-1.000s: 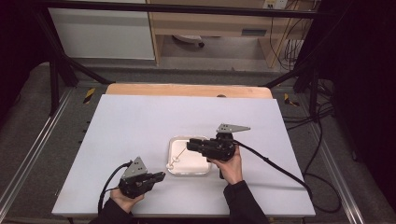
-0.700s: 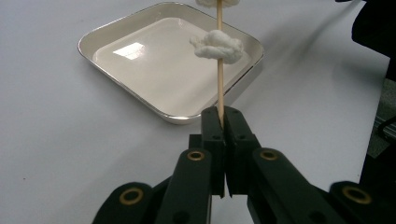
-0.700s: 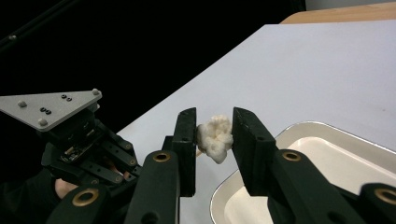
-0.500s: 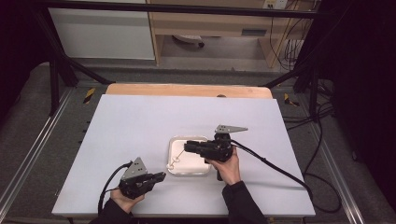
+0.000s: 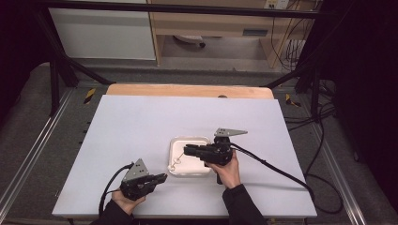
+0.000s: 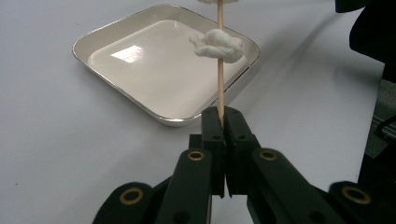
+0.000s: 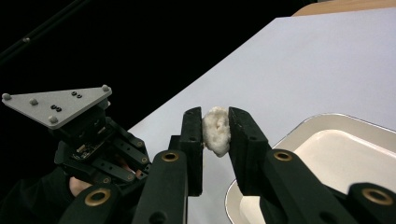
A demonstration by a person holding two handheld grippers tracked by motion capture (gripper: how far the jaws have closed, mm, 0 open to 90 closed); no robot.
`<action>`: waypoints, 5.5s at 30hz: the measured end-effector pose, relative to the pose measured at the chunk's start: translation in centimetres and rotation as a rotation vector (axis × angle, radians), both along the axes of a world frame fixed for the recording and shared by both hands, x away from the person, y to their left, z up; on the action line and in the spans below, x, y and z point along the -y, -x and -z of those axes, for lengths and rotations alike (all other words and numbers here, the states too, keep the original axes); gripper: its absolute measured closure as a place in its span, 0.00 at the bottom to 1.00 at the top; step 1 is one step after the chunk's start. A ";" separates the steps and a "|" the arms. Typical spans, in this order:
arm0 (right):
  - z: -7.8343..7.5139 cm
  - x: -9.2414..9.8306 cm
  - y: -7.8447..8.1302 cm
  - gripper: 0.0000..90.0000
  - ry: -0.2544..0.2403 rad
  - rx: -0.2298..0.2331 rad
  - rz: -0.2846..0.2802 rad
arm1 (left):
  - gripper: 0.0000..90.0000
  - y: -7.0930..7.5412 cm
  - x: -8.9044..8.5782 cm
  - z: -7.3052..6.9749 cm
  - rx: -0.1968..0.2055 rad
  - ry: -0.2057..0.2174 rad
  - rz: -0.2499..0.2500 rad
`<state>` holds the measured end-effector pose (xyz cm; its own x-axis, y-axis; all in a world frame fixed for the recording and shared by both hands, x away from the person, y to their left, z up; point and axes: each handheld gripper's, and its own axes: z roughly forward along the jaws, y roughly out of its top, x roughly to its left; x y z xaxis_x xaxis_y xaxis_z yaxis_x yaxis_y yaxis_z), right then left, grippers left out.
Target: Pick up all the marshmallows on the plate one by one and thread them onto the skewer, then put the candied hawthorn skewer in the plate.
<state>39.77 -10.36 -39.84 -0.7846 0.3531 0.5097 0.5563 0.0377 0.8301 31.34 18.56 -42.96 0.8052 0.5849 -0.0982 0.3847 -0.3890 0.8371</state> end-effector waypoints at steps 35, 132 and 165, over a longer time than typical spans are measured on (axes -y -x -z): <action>2.8 -2.9 1.6 0.86 0.065 -0.015 -0.102 | 0.98 0.0 0.7 0.0 0.025 0.010 -0.017; 5.7 12.7 3.3 0.00 0.525 0.123 0.192 | 0.98 -7.5 5.8 -1.6 -0.135 -0.123 -0.085; 5.9 12.6 3.2 0.00 0.535 0.109 0.184 | 0.96 -8.0 7.6 0.5 -0.207 -0.293 -0.119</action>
<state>36.54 -22.93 -45.73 -0.7236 0.6754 0.1426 0.5061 0.3785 0.7750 39.36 10.92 -43.44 0.7104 0.7006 -0.0667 0.5912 -0.5426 0.5968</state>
